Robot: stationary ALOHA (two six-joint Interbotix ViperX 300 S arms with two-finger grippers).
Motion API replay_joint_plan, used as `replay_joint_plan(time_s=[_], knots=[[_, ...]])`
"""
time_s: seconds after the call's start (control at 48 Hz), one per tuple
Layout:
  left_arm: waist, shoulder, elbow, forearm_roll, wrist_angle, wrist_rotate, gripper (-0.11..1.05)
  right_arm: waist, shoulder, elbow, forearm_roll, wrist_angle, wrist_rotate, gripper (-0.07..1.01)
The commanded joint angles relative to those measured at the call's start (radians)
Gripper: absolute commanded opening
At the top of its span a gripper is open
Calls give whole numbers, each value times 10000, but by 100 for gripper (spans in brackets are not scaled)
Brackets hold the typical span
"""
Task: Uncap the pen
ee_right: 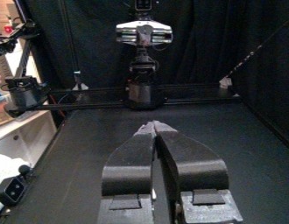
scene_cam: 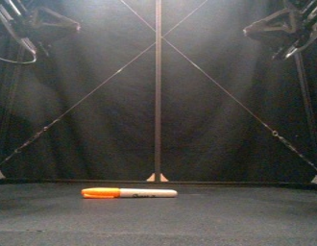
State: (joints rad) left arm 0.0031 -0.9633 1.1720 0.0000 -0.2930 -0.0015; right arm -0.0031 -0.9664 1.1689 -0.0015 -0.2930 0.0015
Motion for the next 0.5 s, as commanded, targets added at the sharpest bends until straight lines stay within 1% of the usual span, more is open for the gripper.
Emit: replay_joint_plan(time_s=[0.021, 0.104, 0.125, 0.188, 0.229, 0.271, 0.354, 0.417, 0.5], knots=[[46, 522, 46, -31, -414, 46, -6, -383, 644, -46, 0, -230, 46, 0], [61, 951, 46, -15, -568, 46, -5, -675, 1381, -123, 46, -445, 77, 2], [61, 1058, 46, 0, -598, 61, -5, -736, 1626, -153, 46, -537, 77, 2], [61, 1488, 31, 0, -721, 61, -3, -874, 2516, -337, 0, -828, 61, 3], [61, 1733, 15, 31, -798, 77, -3, -920, 3237, -537, -15, -1012, 61, 3], [61, 2040, 0, 92, -905, 77, -2, -966, 3820, -721, -31, -1120, -15, 4], [61, 2546, -15, 215, -1104, 77, 1, -997, 5308, -1319, -123, -1181, -61, 5], [77, 2838, -15, 261, -1181, 77, 5, -997, 6305, -1749, -245, -1181, -77, 9], [77, 3129, -15, 276, -1197, 77, 13, -997, 7578, -2332, -460, -1166, -46, 22]])
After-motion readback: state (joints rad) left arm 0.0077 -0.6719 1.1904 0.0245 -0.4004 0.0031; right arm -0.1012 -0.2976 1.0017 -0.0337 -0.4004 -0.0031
